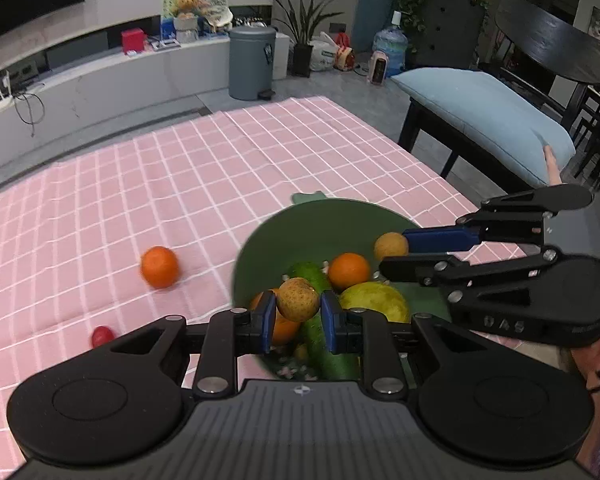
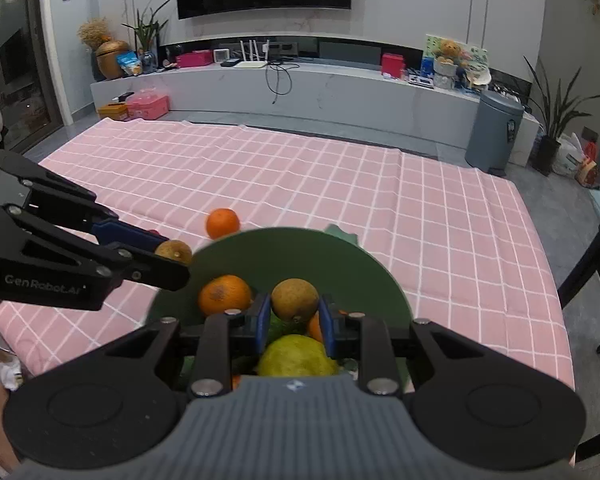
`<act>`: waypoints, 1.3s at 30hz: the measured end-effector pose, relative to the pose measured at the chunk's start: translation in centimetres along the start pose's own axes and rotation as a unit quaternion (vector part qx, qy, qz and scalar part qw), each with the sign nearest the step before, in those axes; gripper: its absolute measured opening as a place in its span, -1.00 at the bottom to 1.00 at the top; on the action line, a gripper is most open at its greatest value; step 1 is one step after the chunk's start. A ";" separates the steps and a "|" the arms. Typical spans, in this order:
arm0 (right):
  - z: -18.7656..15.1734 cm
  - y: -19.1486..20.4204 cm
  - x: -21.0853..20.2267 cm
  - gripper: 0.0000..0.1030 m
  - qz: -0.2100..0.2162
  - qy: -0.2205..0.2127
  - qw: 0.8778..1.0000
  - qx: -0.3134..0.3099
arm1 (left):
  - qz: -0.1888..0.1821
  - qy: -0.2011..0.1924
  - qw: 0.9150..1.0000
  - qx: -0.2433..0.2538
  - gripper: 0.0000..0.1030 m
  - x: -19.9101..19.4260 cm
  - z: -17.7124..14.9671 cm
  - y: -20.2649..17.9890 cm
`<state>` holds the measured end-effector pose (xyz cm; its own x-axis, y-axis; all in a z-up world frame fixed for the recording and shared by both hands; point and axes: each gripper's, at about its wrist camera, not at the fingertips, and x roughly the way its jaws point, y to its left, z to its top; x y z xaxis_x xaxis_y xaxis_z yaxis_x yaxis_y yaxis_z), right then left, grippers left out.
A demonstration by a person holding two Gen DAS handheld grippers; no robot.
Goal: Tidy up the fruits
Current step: 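Carry both brown fruits over the colander with the left and right grippers, then open the left gripper into the colander while the right gripper releases its brown fruit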
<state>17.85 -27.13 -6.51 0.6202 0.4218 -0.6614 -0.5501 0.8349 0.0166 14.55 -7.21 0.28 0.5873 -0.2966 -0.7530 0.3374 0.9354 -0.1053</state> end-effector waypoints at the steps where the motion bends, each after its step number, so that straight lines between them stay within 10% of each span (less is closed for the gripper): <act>1: -0.1 -0.2 0.3 -0.57 -0.002 0.001 1.000 0.002 | -0.002 0.004 1.000 -0.002 -0.48 0.7 0.2 -0.1; 33: -0.3 -1.0 8.5 -0.57 -0.003 0.035 0.999 -0.015 | -0.003 0.059 0.998 -0.039 -0.48 8.5 2.0 1.7; 39: -0.3 -0.7 8.1 -0.53 -0.007 0.038 0.999 -0.010 | -0.003 0.043 0.998 -0.044 -0.18 7.2 2.0 1.8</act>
<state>23.11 -24.40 -12.06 0.5844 0.3806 -0.7166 -0.5525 0.8335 -0.0078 20.88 -8.08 -4.02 0.5180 -0.2890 -0.8051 0.2724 0.9479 -0.1650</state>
